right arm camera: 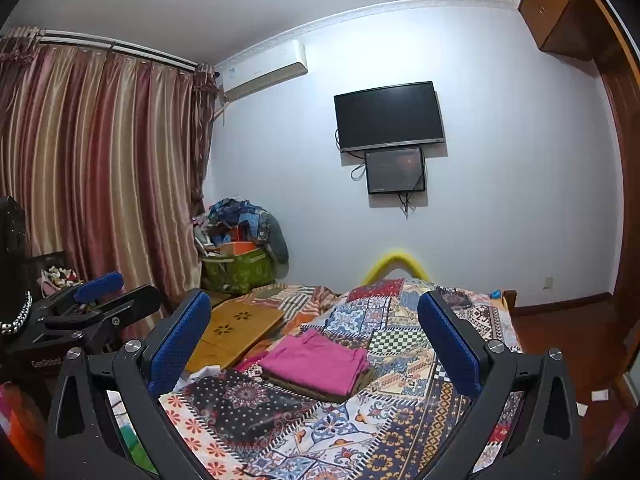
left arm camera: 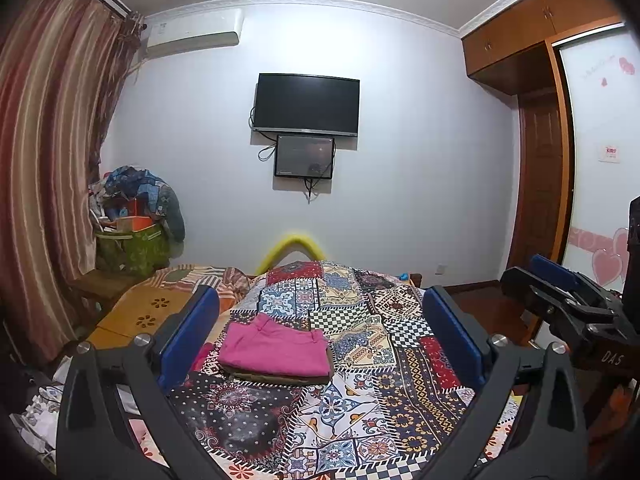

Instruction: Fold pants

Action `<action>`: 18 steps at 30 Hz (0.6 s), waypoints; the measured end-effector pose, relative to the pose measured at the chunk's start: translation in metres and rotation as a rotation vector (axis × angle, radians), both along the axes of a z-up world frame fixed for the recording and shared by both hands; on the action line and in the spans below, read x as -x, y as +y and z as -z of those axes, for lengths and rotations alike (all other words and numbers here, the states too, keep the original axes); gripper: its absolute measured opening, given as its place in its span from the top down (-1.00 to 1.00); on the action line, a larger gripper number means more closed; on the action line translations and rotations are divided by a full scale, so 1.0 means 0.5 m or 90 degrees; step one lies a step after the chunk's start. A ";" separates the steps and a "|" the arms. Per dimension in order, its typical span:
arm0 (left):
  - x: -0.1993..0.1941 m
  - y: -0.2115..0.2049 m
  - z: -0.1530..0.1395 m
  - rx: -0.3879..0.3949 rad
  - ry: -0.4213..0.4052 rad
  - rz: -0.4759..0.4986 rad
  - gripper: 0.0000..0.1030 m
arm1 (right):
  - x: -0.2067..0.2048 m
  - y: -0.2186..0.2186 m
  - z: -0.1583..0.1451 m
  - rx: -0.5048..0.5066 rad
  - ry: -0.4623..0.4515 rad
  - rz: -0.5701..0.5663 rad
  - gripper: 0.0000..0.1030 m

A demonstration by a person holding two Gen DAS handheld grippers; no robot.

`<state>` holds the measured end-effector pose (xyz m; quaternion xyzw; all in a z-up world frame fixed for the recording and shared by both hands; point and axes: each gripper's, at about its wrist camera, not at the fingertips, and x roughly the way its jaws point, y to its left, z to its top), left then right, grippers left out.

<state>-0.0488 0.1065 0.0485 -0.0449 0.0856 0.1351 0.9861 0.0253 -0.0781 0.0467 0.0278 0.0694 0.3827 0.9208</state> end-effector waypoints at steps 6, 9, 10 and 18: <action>0.000 -0.001 0.000 0.000 0.001 0.004 -1.00 | -0.001 -0.001 -0.001 0.000 -0.001 0.001 -1.00; -0.001 0.001 0.002 0.003 0.005 0.011 -1.00 | -0.002 -0.001 0.000 0.000 -0.002 0.002 -1.00; -0.001 0.002 0.003 0.004 0.005 0.011 -1.00 | -0.002 -0.001 0.000 0.000 -0.001 0.002 -1.00; -0.003 0.003 0.007 0.006 0.011 0.019 -1.00 | -0.005 -0.002 0.001 0.001 0.002 0.003 -1.00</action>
